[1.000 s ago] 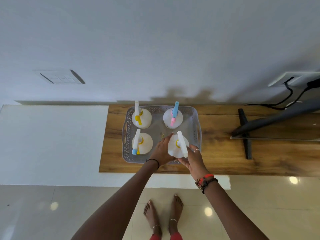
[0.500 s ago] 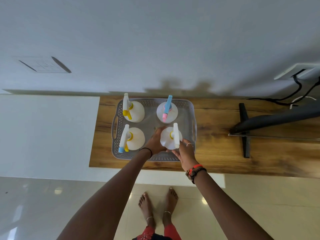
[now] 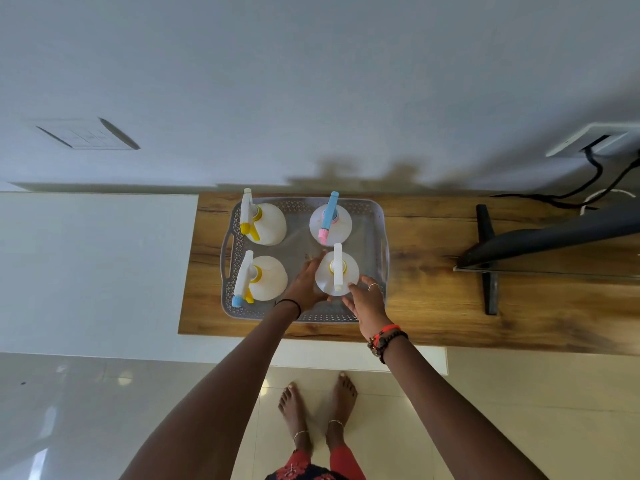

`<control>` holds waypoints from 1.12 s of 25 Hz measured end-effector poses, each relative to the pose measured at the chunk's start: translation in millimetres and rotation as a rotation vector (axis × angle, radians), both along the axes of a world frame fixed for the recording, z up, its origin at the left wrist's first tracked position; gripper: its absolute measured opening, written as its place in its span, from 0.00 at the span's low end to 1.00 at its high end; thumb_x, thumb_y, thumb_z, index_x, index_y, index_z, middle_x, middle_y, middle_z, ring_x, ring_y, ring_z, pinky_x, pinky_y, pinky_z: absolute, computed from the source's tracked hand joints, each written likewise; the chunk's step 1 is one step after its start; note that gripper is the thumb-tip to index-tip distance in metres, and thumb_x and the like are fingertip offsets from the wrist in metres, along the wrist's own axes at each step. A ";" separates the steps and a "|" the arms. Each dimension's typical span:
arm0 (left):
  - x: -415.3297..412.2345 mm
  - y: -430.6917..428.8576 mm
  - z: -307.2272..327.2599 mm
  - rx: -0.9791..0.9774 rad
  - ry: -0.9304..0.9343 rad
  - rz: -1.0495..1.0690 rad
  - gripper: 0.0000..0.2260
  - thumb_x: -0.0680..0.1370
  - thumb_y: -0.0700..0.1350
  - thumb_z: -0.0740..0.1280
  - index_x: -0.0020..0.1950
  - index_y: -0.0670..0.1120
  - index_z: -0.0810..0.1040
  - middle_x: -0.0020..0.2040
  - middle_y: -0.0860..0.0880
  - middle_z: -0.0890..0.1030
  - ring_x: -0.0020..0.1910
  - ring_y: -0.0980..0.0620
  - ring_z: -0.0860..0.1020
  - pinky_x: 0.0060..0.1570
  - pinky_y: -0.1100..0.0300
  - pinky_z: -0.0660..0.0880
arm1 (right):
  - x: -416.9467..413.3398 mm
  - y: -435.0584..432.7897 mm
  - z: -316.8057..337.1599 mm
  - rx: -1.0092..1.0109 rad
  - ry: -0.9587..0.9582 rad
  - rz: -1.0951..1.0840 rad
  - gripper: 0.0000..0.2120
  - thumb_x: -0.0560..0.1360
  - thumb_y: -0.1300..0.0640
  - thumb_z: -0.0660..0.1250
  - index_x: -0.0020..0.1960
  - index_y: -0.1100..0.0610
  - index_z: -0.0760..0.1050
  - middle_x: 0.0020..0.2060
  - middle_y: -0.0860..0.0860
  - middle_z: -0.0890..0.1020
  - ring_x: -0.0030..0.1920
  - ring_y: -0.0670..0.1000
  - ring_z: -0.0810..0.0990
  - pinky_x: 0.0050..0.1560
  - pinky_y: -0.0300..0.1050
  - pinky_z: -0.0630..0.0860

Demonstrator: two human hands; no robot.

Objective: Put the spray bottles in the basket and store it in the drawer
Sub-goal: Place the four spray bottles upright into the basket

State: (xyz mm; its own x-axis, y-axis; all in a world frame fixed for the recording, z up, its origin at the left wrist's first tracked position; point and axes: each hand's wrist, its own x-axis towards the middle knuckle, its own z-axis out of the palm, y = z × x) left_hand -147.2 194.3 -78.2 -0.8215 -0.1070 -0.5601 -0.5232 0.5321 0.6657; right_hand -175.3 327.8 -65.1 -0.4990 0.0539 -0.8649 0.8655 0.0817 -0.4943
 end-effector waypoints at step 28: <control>212.8 18.0 25.0 -0.047 0.053 0.871 0.11 0.80 0.41 0.61 0.59 0.39 0.76 0.58 0.40 0.80 0.55 0.45 0.77 0.53 0.59 0.70 | 137.3 106.7 6.5 0.160 0.042 -0.051 0.05 0.74 0.67 0.66 0.41 0.61 0.77 0.48 0.62 0.80 0.49 0.57 0.78 0.54 0.51 0.77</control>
